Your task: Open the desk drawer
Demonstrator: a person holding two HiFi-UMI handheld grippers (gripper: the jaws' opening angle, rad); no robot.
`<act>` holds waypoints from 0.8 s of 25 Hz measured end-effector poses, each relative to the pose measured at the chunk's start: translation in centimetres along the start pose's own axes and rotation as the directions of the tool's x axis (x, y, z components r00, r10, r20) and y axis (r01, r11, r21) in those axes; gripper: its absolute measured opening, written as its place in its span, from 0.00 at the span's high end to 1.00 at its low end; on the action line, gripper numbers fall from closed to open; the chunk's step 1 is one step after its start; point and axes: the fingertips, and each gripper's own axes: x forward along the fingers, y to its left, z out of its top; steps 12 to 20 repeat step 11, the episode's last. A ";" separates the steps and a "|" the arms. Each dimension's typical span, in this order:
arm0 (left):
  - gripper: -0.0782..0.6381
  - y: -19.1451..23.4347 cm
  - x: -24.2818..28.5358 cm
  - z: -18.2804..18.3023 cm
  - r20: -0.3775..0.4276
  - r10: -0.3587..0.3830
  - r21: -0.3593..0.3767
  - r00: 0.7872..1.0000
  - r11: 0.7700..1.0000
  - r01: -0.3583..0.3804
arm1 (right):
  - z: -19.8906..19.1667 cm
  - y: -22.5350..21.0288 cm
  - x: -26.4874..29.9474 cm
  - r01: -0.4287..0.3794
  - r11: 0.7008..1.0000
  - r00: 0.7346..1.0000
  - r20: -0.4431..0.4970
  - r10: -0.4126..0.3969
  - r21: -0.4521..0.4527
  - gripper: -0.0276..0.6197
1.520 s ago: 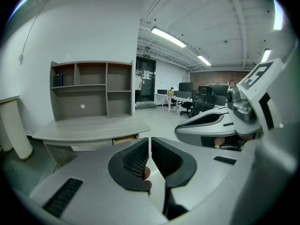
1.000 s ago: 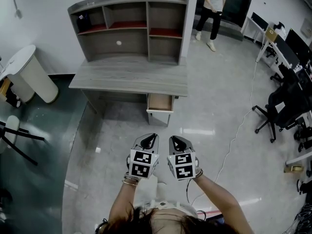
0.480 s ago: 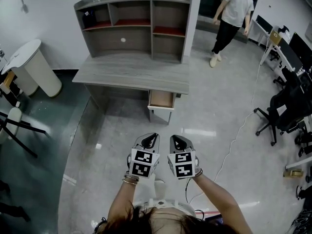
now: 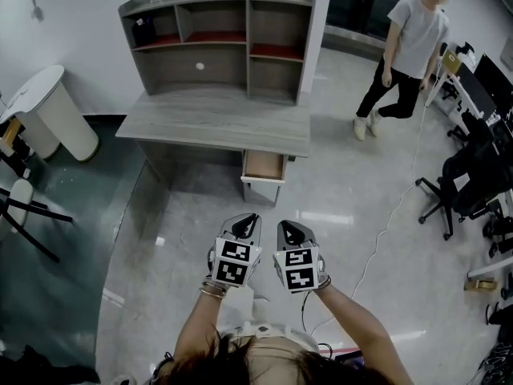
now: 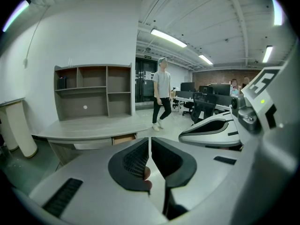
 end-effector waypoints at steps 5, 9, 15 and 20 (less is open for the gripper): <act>0.85 1.5 1.1 0.5 -0.003 0.001 0.005 1.000 1.000 -0.001 | 0.6 -0.2 1.4 0.010 1.000 1.000 0.000 -0.010 0.007 0.92; 0.85 2.7 1.7 0.9 -0.016 -0.012 0.023 1.000 1.000 0.013 | 1.1 0.2 2.9 0.016 1.000 1.000 -0.005 -0.016 0.012 0.92; 0.85 3.3 1.9 1.2 -0.028 -0.023 0.032 0.999 0.999 0.024 | 1.4 0.4 3.6 0.020 1.000 1.000 -0.006 -0.020 0.019 0.92; 0.85 3.3 1.9 1.2 -0.028 -0.023 0.032 0.999 0.999 0.024 | 1.4 0.4 3.6 0.020 1.000 1.000 -0.006 -0.020 0.019 0.92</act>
